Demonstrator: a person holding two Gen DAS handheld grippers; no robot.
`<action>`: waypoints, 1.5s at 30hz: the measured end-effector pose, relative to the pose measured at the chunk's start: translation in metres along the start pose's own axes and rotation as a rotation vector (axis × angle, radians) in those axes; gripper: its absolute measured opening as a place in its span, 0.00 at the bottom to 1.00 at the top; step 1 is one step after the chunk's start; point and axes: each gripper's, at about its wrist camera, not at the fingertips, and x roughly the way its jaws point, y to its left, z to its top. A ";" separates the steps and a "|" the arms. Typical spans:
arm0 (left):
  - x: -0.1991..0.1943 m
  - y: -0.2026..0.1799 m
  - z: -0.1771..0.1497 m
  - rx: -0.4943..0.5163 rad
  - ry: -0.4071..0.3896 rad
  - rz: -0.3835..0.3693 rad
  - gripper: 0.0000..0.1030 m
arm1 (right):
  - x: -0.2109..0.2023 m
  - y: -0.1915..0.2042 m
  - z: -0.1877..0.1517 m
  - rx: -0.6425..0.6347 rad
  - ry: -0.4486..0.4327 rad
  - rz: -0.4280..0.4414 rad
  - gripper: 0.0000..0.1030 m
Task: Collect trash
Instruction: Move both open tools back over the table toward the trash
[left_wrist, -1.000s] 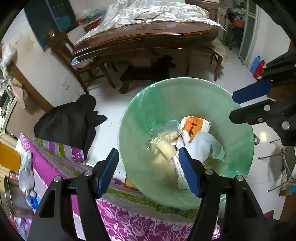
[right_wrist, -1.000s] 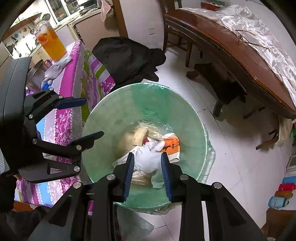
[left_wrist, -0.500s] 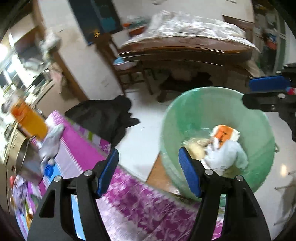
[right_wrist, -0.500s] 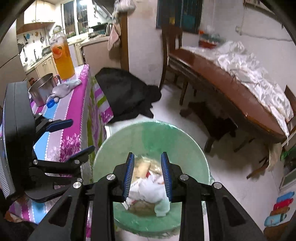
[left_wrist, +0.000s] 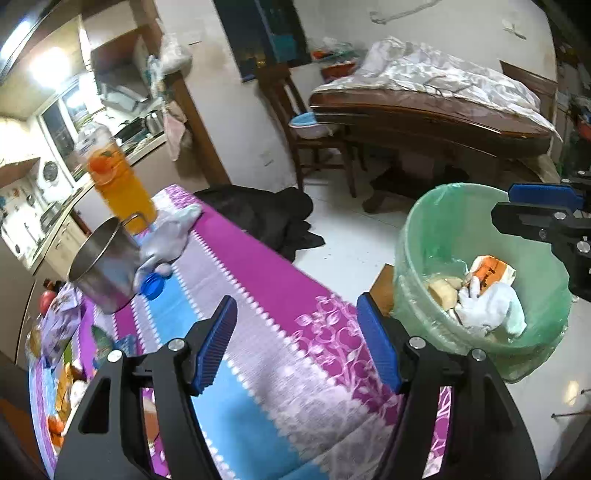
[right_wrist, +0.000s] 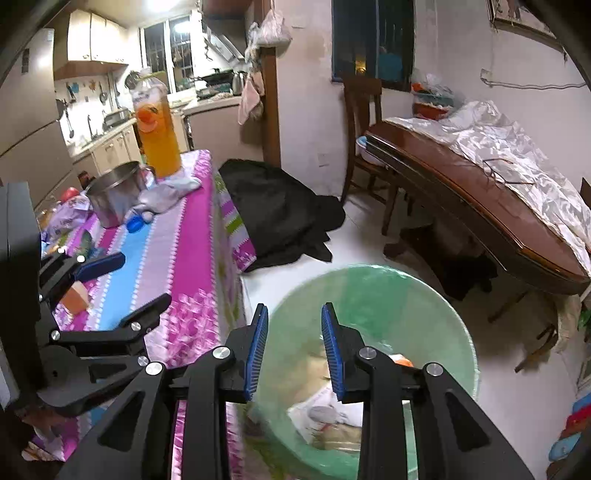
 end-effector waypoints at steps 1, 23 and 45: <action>-0.004 0.004 -0.003 -0.017 -0.005 0.011 0.62 | -0.001 0.005 0.000 0.000 -0.008 0.006 0.30; -0.082 0.135 -0.104 -0.361 -0.045 0.276 0.63 | -0.006 0.160 -0.030 -0.068 -0.096 0.277 0.50; -0.068 0.342 -0.236 -0.794 0.148 0.349 0.69 | 0.037 0.391 -0.011 -0.493 0.099 0.573 0.74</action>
